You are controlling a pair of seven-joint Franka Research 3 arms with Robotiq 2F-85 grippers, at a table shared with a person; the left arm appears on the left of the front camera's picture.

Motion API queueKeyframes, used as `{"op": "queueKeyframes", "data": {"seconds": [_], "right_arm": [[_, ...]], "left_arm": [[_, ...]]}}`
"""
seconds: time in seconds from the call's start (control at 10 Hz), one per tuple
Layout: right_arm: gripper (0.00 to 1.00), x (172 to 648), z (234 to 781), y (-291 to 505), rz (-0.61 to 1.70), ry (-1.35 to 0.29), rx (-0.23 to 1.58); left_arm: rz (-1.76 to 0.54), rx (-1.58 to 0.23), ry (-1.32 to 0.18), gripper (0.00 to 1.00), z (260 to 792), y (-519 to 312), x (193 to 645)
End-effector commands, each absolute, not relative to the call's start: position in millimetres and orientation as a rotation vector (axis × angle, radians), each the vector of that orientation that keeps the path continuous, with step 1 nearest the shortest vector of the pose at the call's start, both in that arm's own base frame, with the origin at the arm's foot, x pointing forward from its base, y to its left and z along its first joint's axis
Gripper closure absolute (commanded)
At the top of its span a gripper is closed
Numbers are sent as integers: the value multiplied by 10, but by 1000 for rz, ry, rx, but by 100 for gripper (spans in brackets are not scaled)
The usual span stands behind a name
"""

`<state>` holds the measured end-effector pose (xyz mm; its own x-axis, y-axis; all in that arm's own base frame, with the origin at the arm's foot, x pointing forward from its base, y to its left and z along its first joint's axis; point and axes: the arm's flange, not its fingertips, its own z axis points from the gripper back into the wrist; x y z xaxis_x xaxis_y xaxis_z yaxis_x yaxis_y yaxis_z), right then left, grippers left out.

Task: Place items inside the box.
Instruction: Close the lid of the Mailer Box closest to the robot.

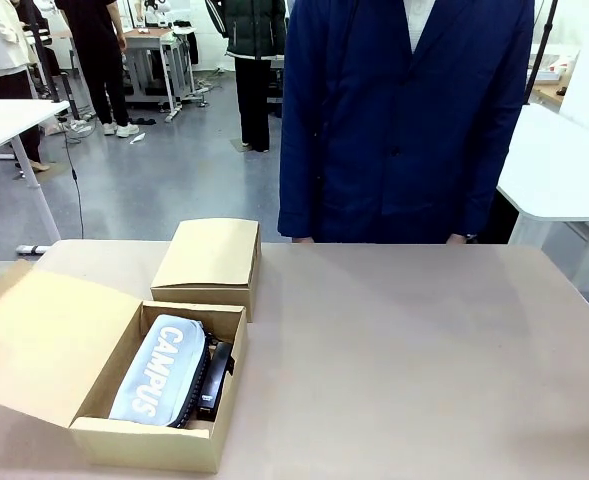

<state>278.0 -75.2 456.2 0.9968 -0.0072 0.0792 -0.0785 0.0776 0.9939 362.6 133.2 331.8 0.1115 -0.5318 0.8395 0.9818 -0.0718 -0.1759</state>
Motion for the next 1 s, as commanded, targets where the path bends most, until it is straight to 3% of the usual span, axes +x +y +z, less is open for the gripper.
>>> {"op": "queueKeyframes", "data": {"seconds": [0.0,0.2,0.6,0.9], "right_arm": [[0,2759,4564,-782,84,-78,1486],[0,2759,4564,-782,84,-78,1486],[0,2759,4564,-782,84,-78,1486],[0,2759,4564,-782,84,-78,1486]], "left_arm": [[-1369,-1085,-702,0,3454,1328,3584],[-1285,-1098,-819,0,3570,1116,3531],[-1242,-1190,-820,0,3681,248,3343],[-1192,-1204,-749,0,3474,-426,3216]]}}
